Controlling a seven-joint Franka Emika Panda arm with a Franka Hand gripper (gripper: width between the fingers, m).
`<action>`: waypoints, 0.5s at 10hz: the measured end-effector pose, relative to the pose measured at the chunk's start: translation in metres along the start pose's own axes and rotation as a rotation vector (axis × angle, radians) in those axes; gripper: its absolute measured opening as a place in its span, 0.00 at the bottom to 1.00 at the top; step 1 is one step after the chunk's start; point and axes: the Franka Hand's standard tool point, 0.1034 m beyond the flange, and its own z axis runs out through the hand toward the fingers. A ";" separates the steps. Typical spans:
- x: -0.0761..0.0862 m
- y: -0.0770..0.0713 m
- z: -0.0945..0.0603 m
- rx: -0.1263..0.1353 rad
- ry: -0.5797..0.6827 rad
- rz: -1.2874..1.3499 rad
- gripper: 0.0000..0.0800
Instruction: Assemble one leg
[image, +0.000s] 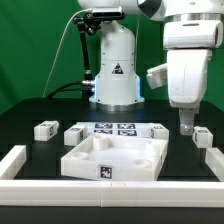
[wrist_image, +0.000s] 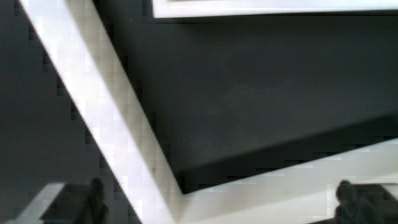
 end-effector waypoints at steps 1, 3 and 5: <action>0.000 0.000 0.001 0.001 -0.001 0.000 0.81; 0.000 -0.001 0.001 0.002 -0.001 0.000 0.81; -0.018 -0.019 0.008 -0.009 0.006 -0.005 0.81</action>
Offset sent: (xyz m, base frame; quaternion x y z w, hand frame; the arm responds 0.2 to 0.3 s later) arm -0.0227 -0.0114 -0.0018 0.0293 -0.0460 0.0422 0.9976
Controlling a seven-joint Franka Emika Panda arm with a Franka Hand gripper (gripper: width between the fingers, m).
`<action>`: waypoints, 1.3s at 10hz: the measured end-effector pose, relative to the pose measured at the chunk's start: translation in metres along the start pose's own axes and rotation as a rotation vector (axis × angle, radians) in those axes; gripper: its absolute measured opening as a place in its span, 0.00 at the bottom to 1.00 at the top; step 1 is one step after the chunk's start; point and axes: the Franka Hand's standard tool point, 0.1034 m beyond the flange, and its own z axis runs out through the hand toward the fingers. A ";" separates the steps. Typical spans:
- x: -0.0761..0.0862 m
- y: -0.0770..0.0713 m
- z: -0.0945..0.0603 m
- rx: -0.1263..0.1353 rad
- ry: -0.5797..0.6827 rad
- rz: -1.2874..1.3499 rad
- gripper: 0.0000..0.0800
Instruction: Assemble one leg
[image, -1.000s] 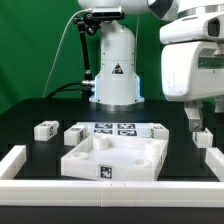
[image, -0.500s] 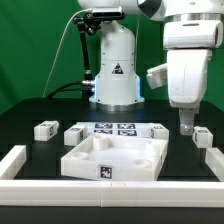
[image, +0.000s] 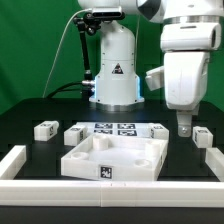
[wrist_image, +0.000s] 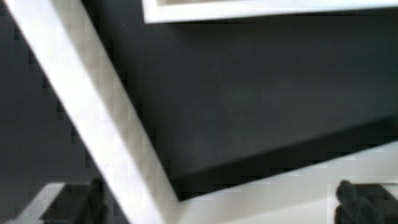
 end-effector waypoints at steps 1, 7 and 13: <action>-0.014 -0.014 0.004 0.013 -0.008 0.004 0.81; -0.056 -0.018 0.012 0.036 -0.026 -0.008 0.81; -0.098 -0.082 0.025 0.094 -0.050 -0.013 0.81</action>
Offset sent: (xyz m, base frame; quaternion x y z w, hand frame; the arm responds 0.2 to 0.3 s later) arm -0.0167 -0.0367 -0.0125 0.0088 0.0128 -0.0211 0.9997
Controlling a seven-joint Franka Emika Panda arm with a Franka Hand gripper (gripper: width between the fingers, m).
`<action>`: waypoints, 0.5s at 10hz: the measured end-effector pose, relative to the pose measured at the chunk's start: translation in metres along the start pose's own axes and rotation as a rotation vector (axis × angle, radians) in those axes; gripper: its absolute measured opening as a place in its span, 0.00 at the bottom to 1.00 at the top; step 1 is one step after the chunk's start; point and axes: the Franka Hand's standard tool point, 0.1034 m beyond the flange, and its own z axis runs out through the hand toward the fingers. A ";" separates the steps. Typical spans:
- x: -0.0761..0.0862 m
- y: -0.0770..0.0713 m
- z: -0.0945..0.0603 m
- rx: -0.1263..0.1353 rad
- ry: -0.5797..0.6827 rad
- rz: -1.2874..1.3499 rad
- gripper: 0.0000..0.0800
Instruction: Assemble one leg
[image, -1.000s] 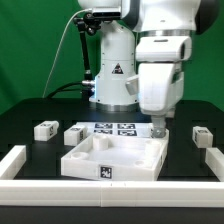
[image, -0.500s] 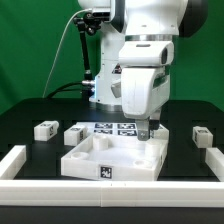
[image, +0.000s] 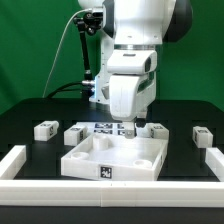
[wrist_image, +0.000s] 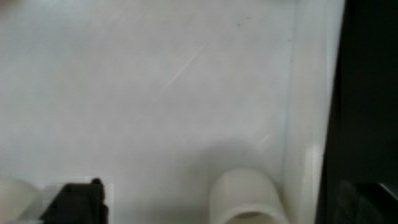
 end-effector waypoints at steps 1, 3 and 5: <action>-0.002 -0.005 0.005 0.008 -0.001 0.001 0.81; -0.002 -0.010 0.021 0.015 0.006 0.002 0.81; -0.002 -0.012 0.030 0.025 0.006 0.003 0.81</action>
Offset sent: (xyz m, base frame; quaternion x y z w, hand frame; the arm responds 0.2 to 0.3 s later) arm 0.0039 0.0028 -0.0186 0.0017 0.0085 0.0008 1.0000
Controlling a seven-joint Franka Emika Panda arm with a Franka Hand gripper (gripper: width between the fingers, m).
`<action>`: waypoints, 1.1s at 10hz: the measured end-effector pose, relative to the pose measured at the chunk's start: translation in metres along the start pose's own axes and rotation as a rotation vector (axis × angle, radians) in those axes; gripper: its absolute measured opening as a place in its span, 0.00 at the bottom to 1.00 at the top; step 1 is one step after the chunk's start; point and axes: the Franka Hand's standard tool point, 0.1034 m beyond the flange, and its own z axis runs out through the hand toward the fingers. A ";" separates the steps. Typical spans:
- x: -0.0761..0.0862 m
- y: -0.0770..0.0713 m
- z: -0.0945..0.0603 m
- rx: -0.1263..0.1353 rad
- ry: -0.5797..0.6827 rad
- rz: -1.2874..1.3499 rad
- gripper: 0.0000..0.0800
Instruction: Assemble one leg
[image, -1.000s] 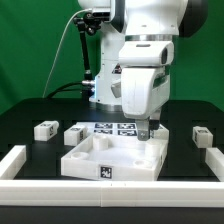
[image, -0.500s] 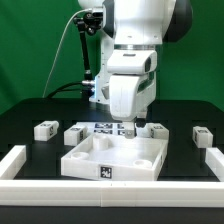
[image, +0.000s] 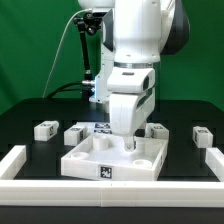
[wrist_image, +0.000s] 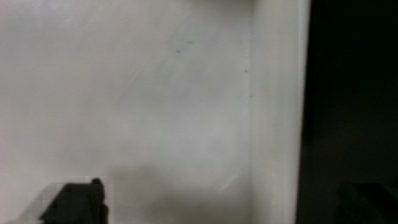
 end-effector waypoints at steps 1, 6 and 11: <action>0.000 -0.002 0.005 0.004 0.001 0.001 0.81; -0.001 -0.002 0.009 0.005 0.003 0.003 0.32; -0.001 -0.002 0.009 0.004 0.003 0.003 0.07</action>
Offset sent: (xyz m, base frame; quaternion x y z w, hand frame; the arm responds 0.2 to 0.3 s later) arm 0.0000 0.0000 0.0000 0.0000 0.0000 0.0000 1.0000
